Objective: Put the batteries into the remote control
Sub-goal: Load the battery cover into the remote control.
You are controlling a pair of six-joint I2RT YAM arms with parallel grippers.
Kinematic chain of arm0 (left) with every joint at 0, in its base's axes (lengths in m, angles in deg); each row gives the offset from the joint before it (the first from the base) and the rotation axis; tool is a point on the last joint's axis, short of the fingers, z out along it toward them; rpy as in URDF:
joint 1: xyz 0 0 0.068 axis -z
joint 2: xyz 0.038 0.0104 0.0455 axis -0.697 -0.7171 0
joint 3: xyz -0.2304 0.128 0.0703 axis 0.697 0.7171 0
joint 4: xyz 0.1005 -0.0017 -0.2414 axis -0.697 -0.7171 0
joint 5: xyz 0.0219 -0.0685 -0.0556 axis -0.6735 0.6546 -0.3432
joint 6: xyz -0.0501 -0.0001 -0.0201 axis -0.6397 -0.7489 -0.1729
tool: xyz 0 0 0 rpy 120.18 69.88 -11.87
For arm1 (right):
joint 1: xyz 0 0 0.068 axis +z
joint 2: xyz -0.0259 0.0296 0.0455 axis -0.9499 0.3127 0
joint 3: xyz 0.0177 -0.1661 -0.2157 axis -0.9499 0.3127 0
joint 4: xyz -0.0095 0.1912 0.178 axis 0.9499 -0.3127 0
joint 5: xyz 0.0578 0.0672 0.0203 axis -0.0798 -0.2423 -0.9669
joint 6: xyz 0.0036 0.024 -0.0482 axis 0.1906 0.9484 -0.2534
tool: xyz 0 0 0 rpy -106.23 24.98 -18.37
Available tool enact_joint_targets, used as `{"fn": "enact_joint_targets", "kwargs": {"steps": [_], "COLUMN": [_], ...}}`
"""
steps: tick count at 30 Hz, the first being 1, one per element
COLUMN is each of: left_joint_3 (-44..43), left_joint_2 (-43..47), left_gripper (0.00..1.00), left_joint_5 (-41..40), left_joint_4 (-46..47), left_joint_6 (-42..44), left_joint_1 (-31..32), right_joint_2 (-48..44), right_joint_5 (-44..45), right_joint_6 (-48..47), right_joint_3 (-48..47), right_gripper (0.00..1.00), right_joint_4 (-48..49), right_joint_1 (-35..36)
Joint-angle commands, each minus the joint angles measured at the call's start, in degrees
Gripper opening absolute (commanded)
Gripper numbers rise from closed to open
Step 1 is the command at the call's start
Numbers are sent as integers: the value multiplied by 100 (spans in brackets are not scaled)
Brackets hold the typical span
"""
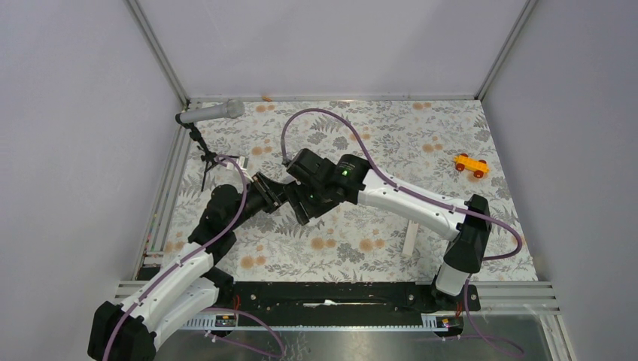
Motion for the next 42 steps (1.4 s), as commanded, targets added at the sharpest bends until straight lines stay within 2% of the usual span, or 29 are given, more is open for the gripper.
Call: {"fn": "enact_joint_targets", "kwargs": {"steps": [1,13,19,24,27,33,35,42], "left_joint_3": [-332,-182,-82,-307,-491,-724,-762,-862], "left_joint_2": [51,120,246,374,353,324,377,355], "left_gripper": [0,0,0,0,0,0,0,0], "left_joint_5": [271,269,244,38,5,29,15,178], "left_joint_4": [318,858,1405,1327,1236,1170,1141,1072], "left_joint_6": [-246,-944,-1647,-1969,-2105,-2525,-2655,-2912], "left_joint_1": [30,-220,-480,-569,-569,-569,-569,-570], "right_joint_2": [-20,-436,-1543,-2888,-3297,-3067,-3033,-3164], "right_joint_5": [341,391,294,297,151,-1065,-1296,-1515], "right_joint_6": [-63,95,846,1903,2447,3053,3224,3388], "right_joint_3": [-349,-644,432,1835,2389,2733,2888,3155], "right_gripper": [69,82,91,96,99,100,97,89], "right_joint_4": [146,257,1315,2622,3211,4004,4200,4647], "right_joint_1": [-80,-270,-577,-765,-912,-1033,-1034,-1109]}}
